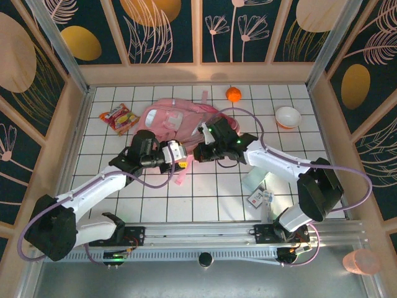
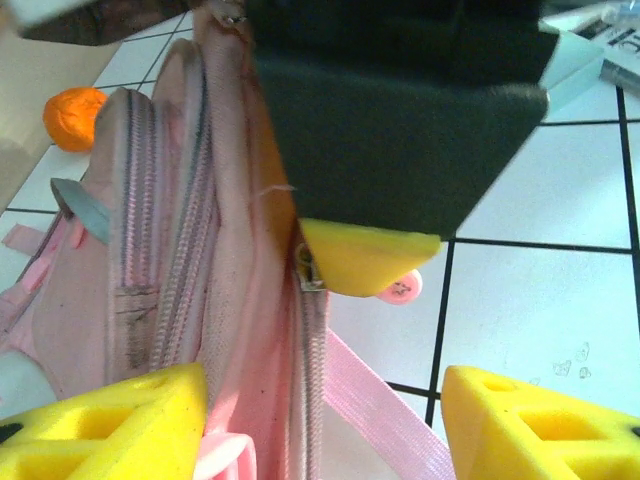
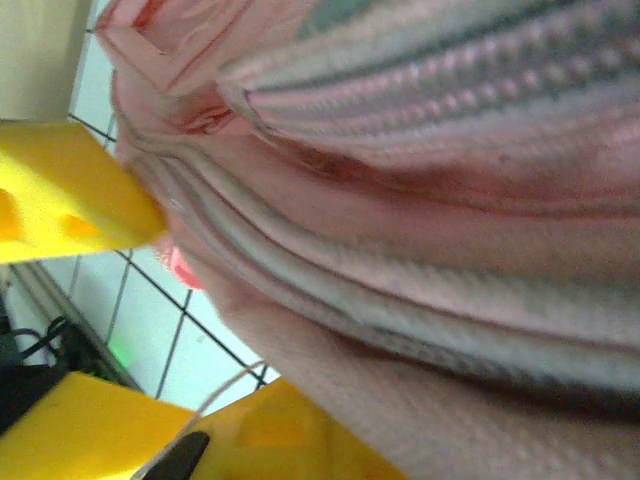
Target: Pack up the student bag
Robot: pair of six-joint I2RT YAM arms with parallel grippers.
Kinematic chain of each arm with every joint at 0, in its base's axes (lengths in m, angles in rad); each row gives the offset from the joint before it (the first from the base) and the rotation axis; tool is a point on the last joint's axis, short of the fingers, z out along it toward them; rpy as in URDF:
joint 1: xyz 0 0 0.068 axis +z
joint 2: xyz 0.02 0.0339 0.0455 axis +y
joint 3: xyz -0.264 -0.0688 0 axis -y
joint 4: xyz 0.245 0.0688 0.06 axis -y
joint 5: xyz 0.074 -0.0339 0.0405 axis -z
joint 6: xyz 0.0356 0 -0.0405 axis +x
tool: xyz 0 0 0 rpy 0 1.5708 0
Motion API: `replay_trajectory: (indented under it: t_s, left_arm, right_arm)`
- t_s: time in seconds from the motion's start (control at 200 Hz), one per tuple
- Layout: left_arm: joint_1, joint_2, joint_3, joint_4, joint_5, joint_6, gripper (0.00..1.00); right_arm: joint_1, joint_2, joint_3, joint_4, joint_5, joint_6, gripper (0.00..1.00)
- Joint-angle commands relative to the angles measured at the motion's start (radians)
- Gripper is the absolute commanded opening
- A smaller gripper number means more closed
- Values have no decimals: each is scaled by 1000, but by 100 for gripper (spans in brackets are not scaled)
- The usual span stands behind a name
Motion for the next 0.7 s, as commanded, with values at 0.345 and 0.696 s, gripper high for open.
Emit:
replay_trajectory:
  t_s: [0.345, 0.696]
  left_arm:
    - [-14, 148, -35, 224, -128, 50, 29]
    - [-11, 93, -57, 100, -237, 125, 0]
  right_arm:
    - [-37, -13, 92, 32, -209, 44, 0]
    - [-150, -64, 93, -218, -17, -87, 0]
